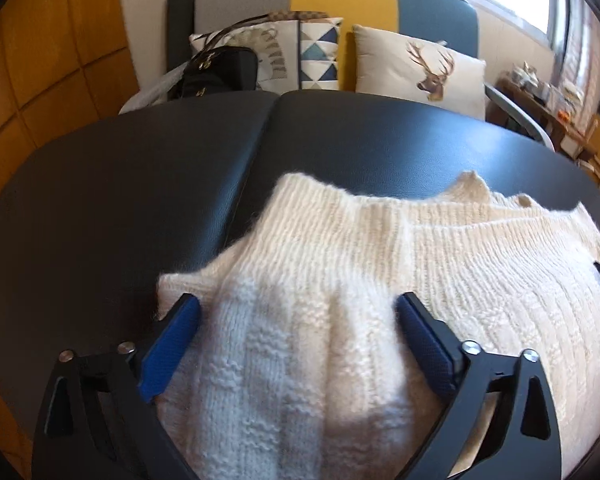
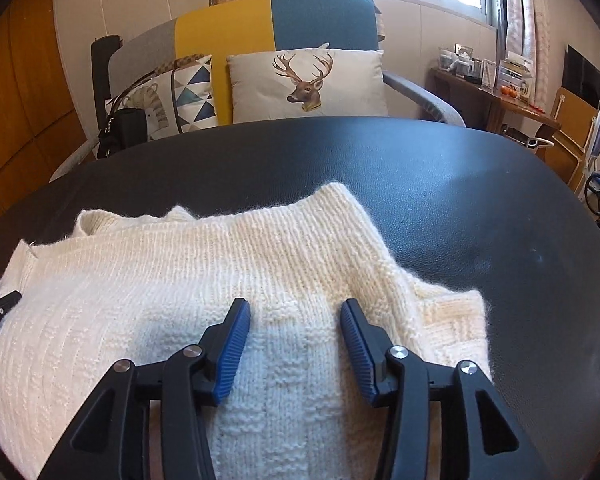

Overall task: Fold clothes
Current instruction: 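Press the folded sweater flat with both open grippers, then smooth the cream sweater surface with both open grippers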

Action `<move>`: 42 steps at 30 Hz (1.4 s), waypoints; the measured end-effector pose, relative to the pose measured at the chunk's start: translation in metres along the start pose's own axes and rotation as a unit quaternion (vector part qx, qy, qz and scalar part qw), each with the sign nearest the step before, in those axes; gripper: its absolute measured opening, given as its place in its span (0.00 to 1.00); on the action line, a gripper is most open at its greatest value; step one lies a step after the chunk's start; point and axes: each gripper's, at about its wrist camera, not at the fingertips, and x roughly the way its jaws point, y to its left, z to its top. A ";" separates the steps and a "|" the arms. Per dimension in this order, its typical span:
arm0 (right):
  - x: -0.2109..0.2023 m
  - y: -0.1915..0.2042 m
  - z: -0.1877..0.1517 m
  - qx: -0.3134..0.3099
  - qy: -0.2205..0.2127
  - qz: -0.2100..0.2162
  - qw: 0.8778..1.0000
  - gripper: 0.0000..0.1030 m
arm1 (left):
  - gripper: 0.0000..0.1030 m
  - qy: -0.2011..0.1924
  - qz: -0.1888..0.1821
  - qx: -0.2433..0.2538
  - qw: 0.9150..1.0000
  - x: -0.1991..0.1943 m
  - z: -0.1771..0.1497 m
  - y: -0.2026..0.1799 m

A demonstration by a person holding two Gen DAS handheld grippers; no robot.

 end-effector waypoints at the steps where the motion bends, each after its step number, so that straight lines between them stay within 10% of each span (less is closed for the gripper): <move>1: 0.000 -0.001 0.000 0.001 0.001 0.004 1.000 0.47 | 1.00 0.004 0.001 0.000 1.000 0.001 0.001 -0.001; 13: -0.051 0.019 -0.006 -0.074 0.010 0.036 0.997 0.48 | 1.00 -0.053 -0.003 0.003 0.999 -0.048 0.003 -0.013; 18: -0.040 0.024 -0.019 -0.084 0.036 0.039 0.995 0.50 | 1.00 -0.045 0.032 0.079 0.995 -0.043 -0.006 -0.032; 28: -0.079 -0.074 -0.037 0.112 0.039 0.153 0.981 0.55 | 1.00 -0.044 -0.017 0.038 0.998 -0.049 -0.006 -0.027; 35: -0.127 -0.137 -0.083 0.178 0.028 0.161 0.970 0.54 | 1.00 -0.089 -0.126 0.091 0.984 -0.074 0.007 -0.101; 42: -0.116 -0.120 -0.071 0.149 0.016 0.174 0.973 0.37 | 1.00 -0.057 -0.061 0.219 0.972 -0.041 -0.004 -0.178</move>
